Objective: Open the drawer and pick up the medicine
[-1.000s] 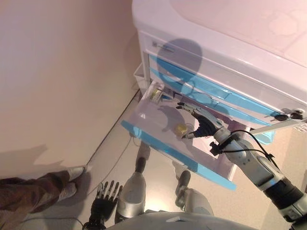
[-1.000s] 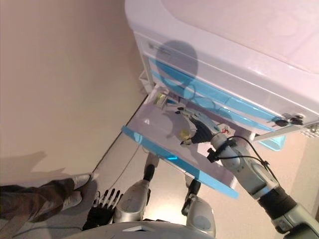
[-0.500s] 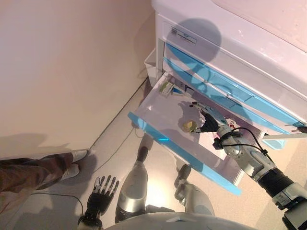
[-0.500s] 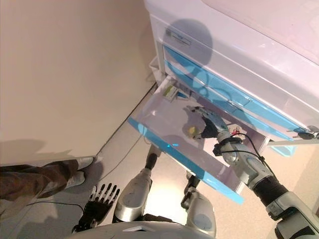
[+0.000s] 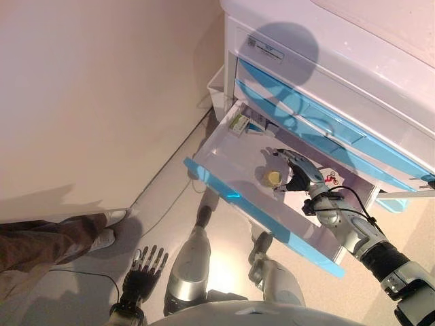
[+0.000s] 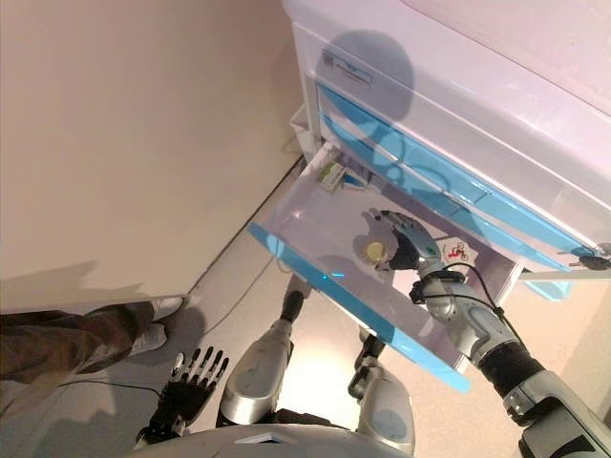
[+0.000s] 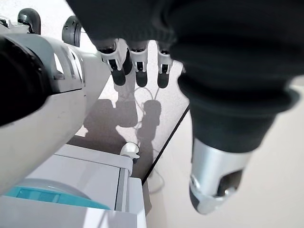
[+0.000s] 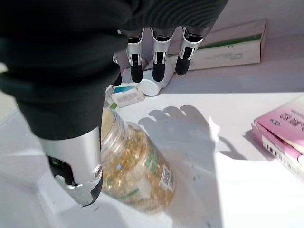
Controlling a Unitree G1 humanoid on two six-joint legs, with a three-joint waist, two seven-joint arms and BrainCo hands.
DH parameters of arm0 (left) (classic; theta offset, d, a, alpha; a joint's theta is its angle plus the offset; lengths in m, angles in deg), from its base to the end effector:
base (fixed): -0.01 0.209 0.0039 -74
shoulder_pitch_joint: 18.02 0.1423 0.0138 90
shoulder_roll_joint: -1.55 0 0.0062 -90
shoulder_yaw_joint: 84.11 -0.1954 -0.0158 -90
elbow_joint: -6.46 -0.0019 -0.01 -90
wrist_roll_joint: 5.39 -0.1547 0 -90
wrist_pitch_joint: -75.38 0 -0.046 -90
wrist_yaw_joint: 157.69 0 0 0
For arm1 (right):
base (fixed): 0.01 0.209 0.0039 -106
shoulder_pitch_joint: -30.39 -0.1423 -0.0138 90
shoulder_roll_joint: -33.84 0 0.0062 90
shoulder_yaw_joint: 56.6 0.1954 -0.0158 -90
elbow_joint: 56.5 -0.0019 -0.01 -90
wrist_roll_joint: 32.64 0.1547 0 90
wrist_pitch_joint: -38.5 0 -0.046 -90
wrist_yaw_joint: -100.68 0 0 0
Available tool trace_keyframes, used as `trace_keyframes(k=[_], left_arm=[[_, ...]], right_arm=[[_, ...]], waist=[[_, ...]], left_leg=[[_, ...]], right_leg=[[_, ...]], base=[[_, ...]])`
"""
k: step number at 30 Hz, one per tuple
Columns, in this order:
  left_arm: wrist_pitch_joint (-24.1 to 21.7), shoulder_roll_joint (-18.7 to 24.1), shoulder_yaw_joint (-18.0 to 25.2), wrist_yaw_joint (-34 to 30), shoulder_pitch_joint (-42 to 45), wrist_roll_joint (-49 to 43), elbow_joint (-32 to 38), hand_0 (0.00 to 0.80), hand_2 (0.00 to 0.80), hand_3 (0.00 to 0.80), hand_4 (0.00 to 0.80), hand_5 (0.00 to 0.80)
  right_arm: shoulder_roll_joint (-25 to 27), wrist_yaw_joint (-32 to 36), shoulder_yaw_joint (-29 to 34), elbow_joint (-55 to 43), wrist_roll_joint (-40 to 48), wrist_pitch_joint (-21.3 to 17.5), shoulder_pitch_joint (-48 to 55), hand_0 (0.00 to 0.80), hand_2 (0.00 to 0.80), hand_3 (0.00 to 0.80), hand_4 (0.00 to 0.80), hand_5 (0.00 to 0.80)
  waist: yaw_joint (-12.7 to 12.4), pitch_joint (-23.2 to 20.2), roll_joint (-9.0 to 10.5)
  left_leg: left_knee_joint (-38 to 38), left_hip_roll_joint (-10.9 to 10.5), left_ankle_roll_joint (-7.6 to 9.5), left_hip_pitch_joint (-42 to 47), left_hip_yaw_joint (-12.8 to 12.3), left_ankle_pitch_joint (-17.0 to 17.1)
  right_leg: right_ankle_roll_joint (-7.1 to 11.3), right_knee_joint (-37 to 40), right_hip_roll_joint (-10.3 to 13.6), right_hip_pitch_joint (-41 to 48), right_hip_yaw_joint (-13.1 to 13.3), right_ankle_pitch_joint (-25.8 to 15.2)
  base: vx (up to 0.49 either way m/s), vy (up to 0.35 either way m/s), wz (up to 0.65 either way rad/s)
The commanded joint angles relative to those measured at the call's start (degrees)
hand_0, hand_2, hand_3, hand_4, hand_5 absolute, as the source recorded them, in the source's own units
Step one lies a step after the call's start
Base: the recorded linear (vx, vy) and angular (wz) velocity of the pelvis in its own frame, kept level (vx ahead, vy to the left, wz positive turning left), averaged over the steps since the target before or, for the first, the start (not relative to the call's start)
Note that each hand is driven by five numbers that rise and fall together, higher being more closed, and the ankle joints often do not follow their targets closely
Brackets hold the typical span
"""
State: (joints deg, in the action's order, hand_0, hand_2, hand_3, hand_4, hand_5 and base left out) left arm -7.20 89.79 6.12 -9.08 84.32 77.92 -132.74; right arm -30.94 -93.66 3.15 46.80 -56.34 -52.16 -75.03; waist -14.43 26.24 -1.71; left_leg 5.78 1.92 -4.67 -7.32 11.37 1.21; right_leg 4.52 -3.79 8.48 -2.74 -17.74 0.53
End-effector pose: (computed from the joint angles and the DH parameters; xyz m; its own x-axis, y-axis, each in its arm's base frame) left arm 0.0608 0.2362 -0.1278 0.8487 -0.0317 -0.5280 -0.5063 0.2399 -0.8283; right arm 0.2538 -0.2163 0.0381 0.9755 0.2179 -0.0317 -0.1050 0.3335 -0.9369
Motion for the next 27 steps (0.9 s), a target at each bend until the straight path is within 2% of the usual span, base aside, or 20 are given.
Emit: trace_keyframes(k=[1, 11, 27], left_arm=[[0.4, 0.6, -2.6, -0.4, 2.1, -0.4, 1.4, 0.0, 0.0, 0.0, 0.0, 0.0], [0.5, 0.5, -2.8, -0.5, 1.7, 0.0, 1.0, 0.0, 0.0, 0.0, 0.0, 0.0], [0.6, 0.6, -2.9, -0.3, 1.0, -0.5, 0.7, 0.0, 0.0, 0.0, 0.0, 0.0]], right_arm=[[0.3, -0.2, -2.5, -2.2, -0.8, -2.1, -0.9, 0.0, 0.0, 0.0, 0.0, 0.0], [-1.3, 1.9, -3.8, 0.5, -0.1, -2.5, -0.7, 0.0, 0.0, 0.0, 0.0, 0.0], [-3.9, 1.1, -4.8, 5.6, -1.0, -1.2, -0.9, 0.0, 0.0, 0.0, 0.0, 0.0]], waist=[[0.4, -1.9, 0.23], [0.3, -2.0, 0.36], [-0.1, -1.4, 0.29]], left_leg=[[1.7, -1.9, 2.23, -3.9, -1.9, 0.5], [1.3, -1.8, 2.32, -3.6, -2.0, 0.5], [1.4, -2.3, 2.54, -3.6, -1.4, 0.5]], right_leg=[[0.55, -4.5, 0.6, -1.0, 1.1, 0.5], [0.52, -4.5, 0.6, -1.1, 0.9, 0.4], [0.45, -4.6, 0.7, -1.1, 0.5, 0.4]], base=[[0.0, 0.0, 0.0], [0.0, 0.0, 0.0], [0.0, 0.0, 0.0]])
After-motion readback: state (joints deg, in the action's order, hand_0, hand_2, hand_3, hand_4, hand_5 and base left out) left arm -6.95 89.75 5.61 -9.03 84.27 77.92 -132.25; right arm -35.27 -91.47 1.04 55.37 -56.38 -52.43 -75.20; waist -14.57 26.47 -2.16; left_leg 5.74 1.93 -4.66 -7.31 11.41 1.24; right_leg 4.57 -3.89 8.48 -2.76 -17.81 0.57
